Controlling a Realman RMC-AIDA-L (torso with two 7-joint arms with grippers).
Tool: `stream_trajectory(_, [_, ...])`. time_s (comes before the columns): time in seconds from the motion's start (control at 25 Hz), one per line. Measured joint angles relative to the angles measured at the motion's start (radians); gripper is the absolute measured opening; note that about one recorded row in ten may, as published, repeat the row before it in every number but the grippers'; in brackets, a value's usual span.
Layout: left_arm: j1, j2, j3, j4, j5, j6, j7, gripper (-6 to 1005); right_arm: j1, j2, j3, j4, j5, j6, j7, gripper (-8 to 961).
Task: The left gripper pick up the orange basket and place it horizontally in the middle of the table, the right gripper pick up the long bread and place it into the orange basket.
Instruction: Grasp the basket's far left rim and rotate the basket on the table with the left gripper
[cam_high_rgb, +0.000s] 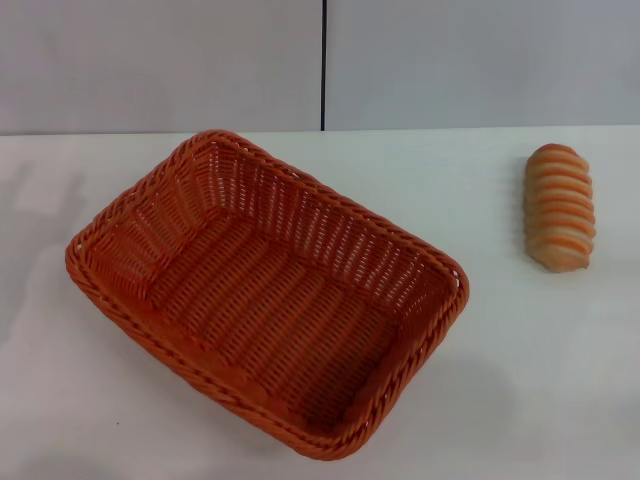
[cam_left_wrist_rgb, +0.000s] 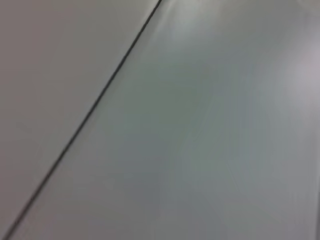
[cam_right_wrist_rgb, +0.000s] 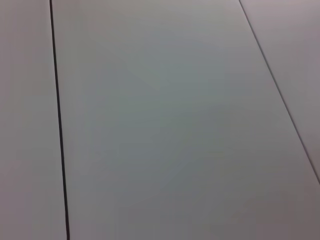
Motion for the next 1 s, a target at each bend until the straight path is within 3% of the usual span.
stream_trajectory(0.24, [-0.026, 0.0, 0.048, 0.066, 0.002, 0.011, -0.11, 807, 0.018, 0.0, -0.002, 0.001, -0.004, 0.019, 0.001, 606])
stream_trajectory(0.28, [-0.039, 0.001, 0.115, 0.131, 0.002, 0.012, -0.153, 807, 0.021, -0.001, -0.002, 0.001, -0.005, 0.029, 0.001, 606])
stream_trajectory(0.56, [-0.057, 0.004, 0.31, 0.408, 0.002, -0.033, -0.372, 804, 0.031, -0.004, -0.015, -0.001, -0.013, 0.092, 0.006, 607])
stream_trajectory(0.72, [-0.061, 0.018, 0.47, 0.594, 0.003, -0.096, -0.535, 803, 0.032, -0.006, -0.018, -0.005, -0.017, 0.123, 0.013, 606])
stream_trajectory(0.88, [-0.07, 0.053, 0.63, 0.744, 0.038, -0.187, -0.68, 802, 0.032, -0.006, -0.028, -0.006, -0.017, 0.144, 0.014, 606])
stream_trajectory(1.0, [-0.104, 0.065, 0.669, 0.832, 0.151, -0.247, -0.786, 801, 0.032, -0.006, -0.029, -0.007, -0.017, 0.145, 0.014, 607])
